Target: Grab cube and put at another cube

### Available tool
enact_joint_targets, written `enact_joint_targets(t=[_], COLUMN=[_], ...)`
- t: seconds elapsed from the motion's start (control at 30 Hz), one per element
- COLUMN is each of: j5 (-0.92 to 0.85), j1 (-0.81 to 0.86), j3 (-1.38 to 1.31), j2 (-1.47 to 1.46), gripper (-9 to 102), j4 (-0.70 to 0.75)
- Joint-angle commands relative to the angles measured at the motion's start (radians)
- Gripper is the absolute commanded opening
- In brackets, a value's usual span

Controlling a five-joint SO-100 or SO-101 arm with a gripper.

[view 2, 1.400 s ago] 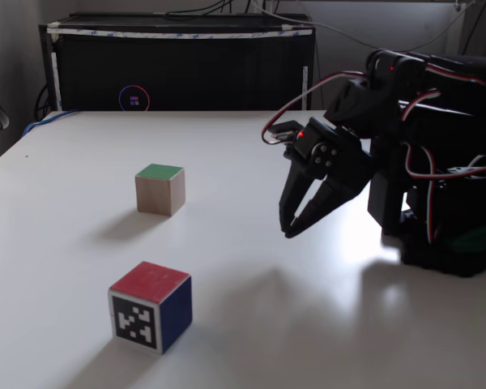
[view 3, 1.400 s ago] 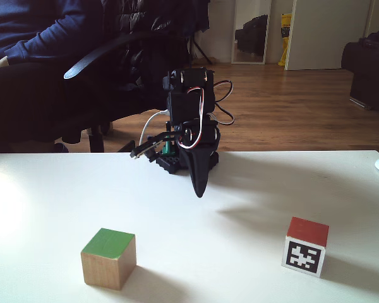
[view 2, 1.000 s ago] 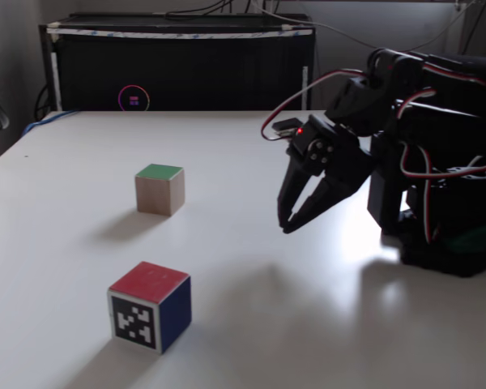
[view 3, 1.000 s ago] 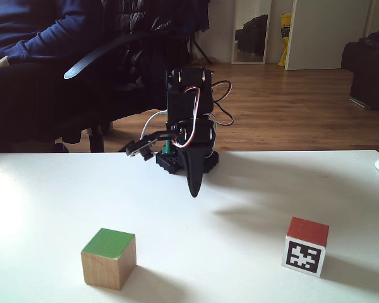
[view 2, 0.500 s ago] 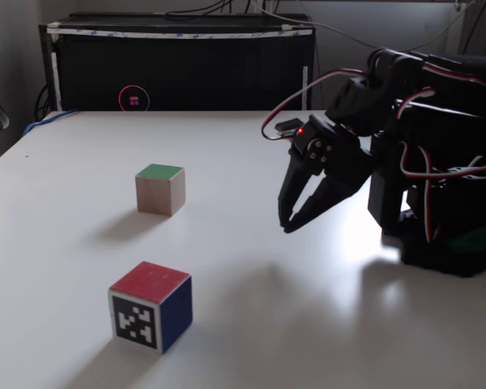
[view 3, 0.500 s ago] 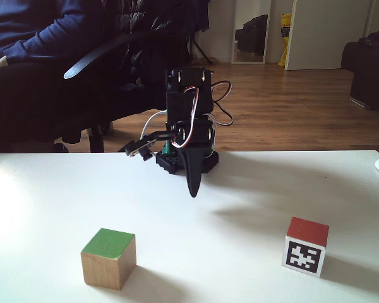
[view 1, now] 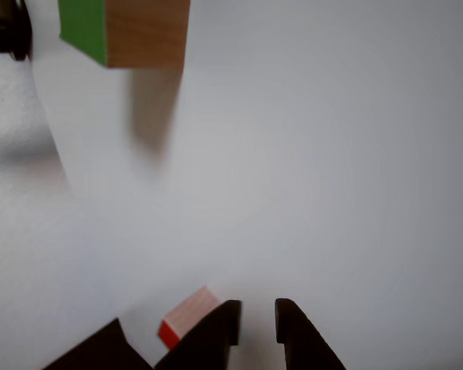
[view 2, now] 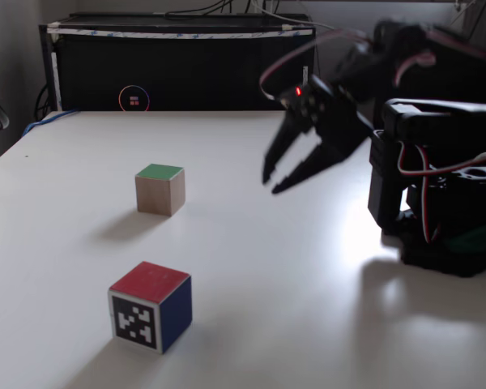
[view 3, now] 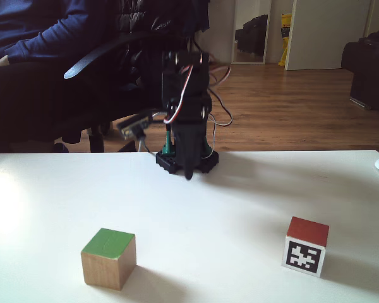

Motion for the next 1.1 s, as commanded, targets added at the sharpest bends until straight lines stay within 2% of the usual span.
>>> enact_joint_targets(t=[0.0, 0.1, 0.23, 0.37, 0.77, 1.07], j5=[0.044, 0.072, 0.101, 0.095, 0.060, 0.041], j1=[0.025, 0.034, 0.057, 0.083, 0.196, 0.232], j3=[-0.239, -0.377, -0.454, -0.537, -0.896, -1.026], j2=[-0.278, -0.448, -0.514, -0.580, -1.054, -1.206], gripper=[10, 17, 30, 32, 33, 35], j4=[-0.017, -0.017, -0.015, 0.014, 0.109, 0.150])
